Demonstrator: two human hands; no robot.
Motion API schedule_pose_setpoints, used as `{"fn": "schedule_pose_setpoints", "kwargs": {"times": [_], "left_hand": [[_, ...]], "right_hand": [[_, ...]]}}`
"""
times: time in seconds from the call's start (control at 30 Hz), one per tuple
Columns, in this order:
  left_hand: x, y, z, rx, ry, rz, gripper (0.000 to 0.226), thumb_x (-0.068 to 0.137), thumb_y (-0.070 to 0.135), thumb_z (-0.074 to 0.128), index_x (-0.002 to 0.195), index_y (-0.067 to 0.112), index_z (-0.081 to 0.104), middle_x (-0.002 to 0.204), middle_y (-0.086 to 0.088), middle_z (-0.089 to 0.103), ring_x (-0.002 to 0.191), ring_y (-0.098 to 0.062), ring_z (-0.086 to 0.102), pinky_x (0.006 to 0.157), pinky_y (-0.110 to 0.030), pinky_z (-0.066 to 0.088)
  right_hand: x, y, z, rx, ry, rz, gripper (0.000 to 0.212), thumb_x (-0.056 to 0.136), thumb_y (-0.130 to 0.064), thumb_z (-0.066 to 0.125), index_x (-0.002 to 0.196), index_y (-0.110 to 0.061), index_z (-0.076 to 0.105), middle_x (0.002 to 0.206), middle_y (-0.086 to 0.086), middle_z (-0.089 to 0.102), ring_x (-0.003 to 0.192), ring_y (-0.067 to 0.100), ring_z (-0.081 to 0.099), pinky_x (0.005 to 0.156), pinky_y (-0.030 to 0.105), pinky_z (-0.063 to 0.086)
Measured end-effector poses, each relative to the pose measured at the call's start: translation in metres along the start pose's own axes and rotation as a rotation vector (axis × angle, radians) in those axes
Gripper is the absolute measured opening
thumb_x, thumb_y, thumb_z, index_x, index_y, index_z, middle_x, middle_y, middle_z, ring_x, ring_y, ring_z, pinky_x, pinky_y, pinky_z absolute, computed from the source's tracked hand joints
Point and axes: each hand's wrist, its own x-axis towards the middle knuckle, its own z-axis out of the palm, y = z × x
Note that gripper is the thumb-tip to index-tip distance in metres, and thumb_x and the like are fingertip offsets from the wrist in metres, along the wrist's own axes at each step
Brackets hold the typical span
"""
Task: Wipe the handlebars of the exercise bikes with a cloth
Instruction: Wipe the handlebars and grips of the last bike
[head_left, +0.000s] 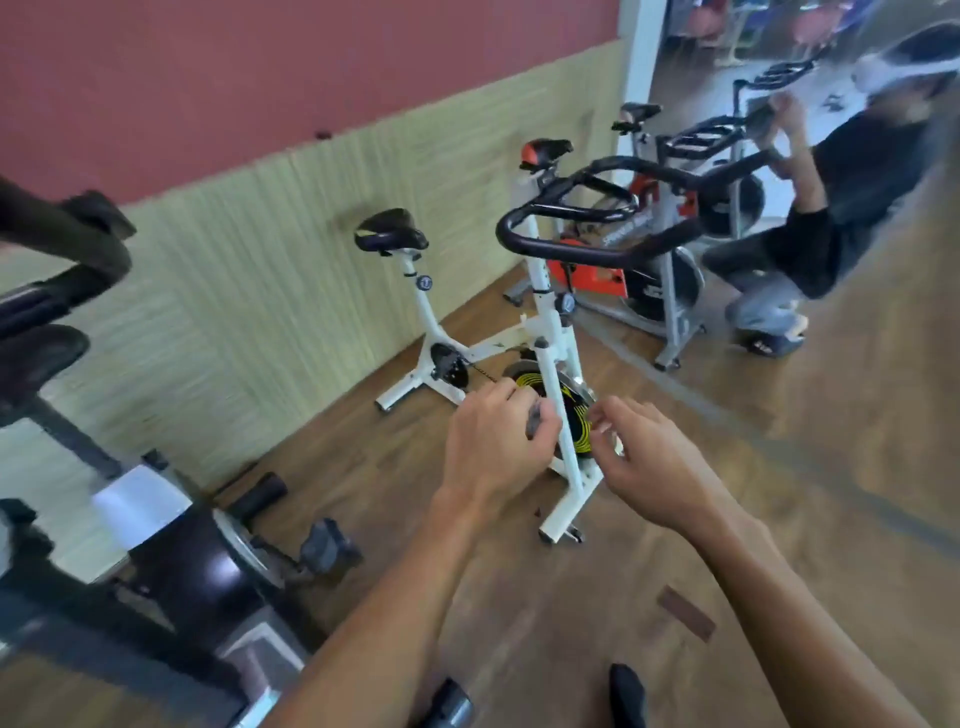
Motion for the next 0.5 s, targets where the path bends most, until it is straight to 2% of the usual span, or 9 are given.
{"fn": "schedule_pose_setpoints", "kwargs": {"times": [0.1,0.2,0.33,0.4,0.5], "left_hand": [[0.033,-0.023,0.007,0.097,0.071,-0.155,0.033,0.093,0.034,0.051,0.063,0.024,0.042,0.065,0.009,0.046,0.061,-0.013,0.041,0.055,-0.028,0.026],[0.056,-0.047,0.004,0.200,0.140,-0.295,0.032,0.092,0.032,0.055,0.063,0.021,0.049,0.064,0.007,0.048,0.059,-0.014,0.041,0.052,-0.028,0.029],[0.071,-0.076,-0.016,0.312,0.207,-0.484,0.033,0.094,0.040,0.048,0.073,0.019,0.064,0.072,0.005,0.057,0.067,-0.019,0.054,0.059,-0.036,0.047],[0.075,-0.090,-0.031,0.374,0.309,-0.507,0.029,0.092,0.037,0.052,0.078,0.017,0.067,0.074,0.002,0.062,0.069,-0.021,0.058,0.062,-0.038,0.051],[0.077,-0.108,-0.055,0.442,0.392,-0.515,0.026,0.091,0.034,0.056,0.099,0.013,0.068,0.087,-0.003,0.067,0.079,-0.023,0.062,0.070,-0.038,0.053]], "right_hand": [[0.075,0.014,0.008,-0.025,-0.088,-0.164,0.020,0.100,-0.028,0.049,0.115,-0.020,0.060,0.111,-0.002,0.067,0.106,0.026,0.059,0.088,0.046,0.050],[0.135,0.007,0.016,0.023,-0.199,-0.351,0.015,0.101,-0.023,0.050,0.111,-0.017,0.059,0.103,-0.003,0.064,0.100,0.024,0.059,0.082,0.041,0.048],[0.204,-0.027,0.039,0.066,-0.312,-0.550,0.017,0.099,-0.020,0.054,0.112,-0.014,0.062,0.105,0.002,0.067,0.102,0.027,0.061,0.084,0.042,0.049],[0.230,-0.054,0.058,0.199,-0.414,-0.597,0.014,0.099,-0.018,0.057,0.110,-0.013,0.065,0.104,0.005,0.070,0.101,0.026,0.064,0.087,0.041,0.049],[0.249,-0.109,0.072,0.728,-0.683,-0.431,0.023,0.106,-0.022,0.050,0.103,-0.015,0.072,0.100,0.005,0.075,0.094,0.016,0.070,0.088,0.036,0.053]]}}
